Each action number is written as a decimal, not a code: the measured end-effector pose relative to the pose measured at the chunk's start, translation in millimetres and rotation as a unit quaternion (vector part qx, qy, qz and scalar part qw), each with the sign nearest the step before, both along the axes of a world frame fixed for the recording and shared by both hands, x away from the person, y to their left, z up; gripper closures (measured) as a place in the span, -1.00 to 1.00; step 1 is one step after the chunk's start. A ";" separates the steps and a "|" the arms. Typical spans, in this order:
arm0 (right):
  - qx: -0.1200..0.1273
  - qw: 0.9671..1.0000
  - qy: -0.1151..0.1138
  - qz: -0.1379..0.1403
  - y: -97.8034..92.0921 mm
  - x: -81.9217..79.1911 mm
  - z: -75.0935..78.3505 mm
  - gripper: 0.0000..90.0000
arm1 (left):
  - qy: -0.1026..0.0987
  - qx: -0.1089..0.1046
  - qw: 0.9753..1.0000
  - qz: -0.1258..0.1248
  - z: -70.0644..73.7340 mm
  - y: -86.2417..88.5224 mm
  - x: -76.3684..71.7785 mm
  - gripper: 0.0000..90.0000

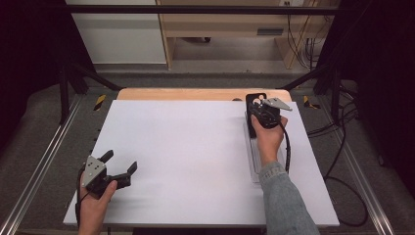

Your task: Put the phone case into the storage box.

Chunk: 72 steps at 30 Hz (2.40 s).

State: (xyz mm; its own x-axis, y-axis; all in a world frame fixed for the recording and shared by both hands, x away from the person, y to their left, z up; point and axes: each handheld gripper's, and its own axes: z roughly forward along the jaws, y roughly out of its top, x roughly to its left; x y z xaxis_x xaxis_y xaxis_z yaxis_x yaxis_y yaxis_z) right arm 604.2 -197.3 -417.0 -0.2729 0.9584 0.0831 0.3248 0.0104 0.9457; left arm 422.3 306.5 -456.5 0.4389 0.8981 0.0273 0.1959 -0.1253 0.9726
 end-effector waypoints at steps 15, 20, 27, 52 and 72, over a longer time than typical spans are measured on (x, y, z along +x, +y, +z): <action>0.022 1.000 -0.015 0.001 0.9 -5.0 10.5 0.39 | 0.001 0.001 1.000 0.001 -0.6 -0.1 0.3 -0.91; 0.028 0.999 -0.020 0.002 0.7 -7.5 14.9 0.33 | 0.002 0.001 1.000 0.001 -0.7 -0.1 0.3 -0.91; 0.040 0.999 -0.018 0.005 -0.6 -10.4 18.5 0.18 | 0.001 0.001 1.000 0.001 -0.6 -0.2 0.2 -0.91; 0.026 0.999 -0.019 0.024 -3.5 -25.7 40.6 -0.21 | 0.001 0.003 1.000 0.001 -0.6 -0.6 0.0 -0.91; 0.035 0.998 -0.030 0.030 -5.8 -36.7 61.5 -0.66 | 0.001 0.004 1.000 0.001 -0.7 -0.2 -0.1 -0.91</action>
State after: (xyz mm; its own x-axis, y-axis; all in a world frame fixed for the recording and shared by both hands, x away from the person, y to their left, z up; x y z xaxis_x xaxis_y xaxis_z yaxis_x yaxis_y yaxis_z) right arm 567.6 -203.1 -355.4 -0.3368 0.9323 0.1316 0.2690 -0.0386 0.9624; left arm 422.3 306.3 -457.2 0.4380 0.8984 0.0330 0.1982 -0.1323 0.9712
